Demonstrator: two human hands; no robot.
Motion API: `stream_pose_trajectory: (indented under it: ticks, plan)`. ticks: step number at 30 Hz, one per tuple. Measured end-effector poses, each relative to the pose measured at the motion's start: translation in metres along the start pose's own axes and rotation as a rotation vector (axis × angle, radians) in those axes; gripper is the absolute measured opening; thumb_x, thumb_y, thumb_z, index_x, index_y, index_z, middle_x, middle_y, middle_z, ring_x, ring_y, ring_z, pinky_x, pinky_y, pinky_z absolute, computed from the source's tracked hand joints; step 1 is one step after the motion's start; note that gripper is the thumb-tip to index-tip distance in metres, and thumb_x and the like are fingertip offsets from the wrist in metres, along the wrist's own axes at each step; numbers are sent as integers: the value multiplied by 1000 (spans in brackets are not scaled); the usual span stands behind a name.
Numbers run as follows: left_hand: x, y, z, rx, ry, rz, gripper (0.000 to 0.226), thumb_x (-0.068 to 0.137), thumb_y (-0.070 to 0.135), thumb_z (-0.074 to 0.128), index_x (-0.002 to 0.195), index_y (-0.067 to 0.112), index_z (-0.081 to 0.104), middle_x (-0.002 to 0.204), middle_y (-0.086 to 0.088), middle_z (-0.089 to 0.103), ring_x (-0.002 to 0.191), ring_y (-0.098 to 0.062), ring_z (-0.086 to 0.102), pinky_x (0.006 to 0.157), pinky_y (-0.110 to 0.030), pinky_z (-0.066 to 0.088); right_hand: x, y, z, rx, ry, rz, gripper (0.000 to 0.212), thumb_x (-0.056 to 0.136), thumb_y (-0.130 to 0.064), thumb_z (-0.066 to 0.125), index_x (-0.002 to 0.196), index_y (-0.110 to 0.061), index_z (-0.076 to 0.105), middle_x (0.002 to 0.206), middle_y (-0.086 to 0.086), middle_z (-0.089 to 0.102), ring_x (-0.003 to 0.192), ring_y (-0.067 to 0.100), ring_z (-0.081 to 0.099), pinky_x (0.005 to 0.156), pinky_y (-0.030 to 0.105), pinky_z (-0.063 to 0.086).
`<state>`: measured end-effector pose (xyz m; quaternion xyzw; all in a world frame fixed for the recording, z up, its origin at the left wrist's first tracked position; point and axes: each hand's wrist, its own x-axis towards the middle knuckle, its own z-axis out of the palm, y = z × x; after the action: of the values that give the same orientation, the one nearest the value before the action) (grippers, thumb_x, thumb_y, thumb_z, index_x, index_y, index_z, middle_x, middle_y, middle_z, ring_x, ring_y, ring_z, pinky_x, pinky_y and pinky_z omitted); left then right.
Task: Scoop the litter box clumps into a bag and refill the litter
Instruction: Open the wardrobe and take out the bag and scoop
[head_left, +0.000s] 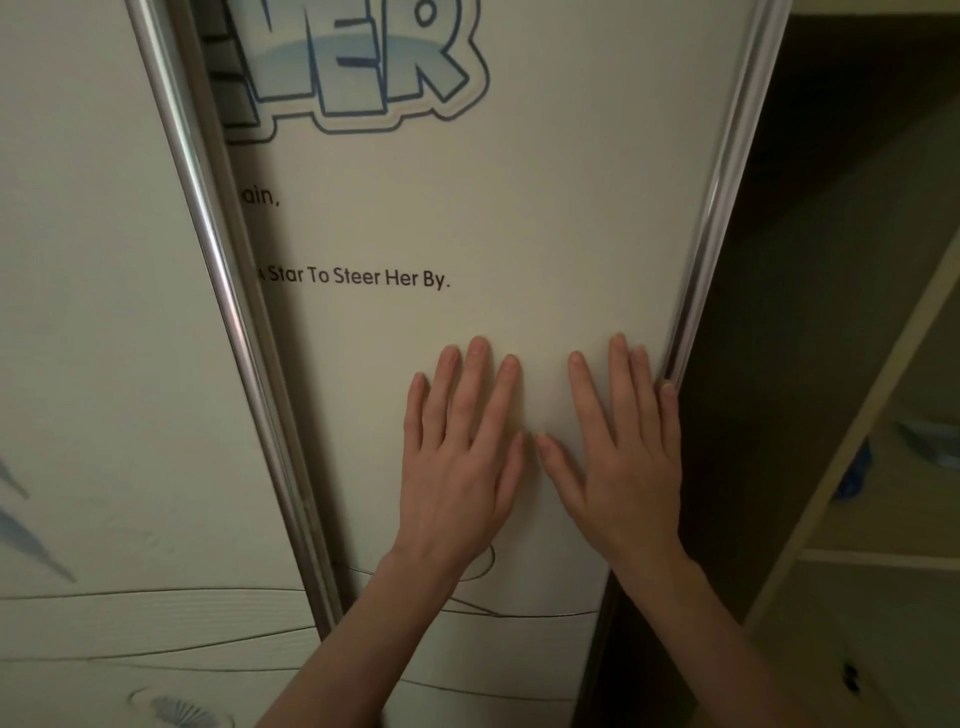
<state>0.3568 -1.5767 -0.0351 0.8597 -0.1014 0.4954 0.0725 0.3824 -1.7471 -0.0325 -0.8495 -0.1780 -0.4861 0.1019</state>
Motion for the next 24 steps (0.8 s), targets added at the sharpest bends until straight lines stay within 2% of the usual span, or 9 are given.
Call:
stream_pose_trajectory:
  ticks: [8, 16, 24]
  plan:
    - [-7, -14, -4, 32, -12, -20, 63, 103, 32, 54, 159, 13, 32, 168, -15, 20, 157, -35, 14, 121, -59, 25, 3, -9, 7, -88, 18, -60, 67, 104, -51, 46, 160, -19, 26, 168, 11, 15, 156, 26, 12, 123, 48, 23]
    - [-8, -20, -15, 40, -40, -37, 63, 104, 34, 53, 159, 13, 31, 169, -15, 18, 157, -34, 13, 121, -57, 25, 4, -22, 3, -58, -25, -76, 69, 104, -51, 45, 160, -18, 24, 168, 12, 12, 156, 27, 10, 124, 49, 21]
    - [0, -4, -26, -2, -1, -88, 61, 104, 34, 51, 158, 10, 34, 165, -15, 31, 155, -31, 23, 121, -56, 25, 8, -19, -23, 29, 42, -92, 64, 104, -47, 50, 156, -13, 36, 165, 12, 26, 154, 26, 20, 120, 47, 29]
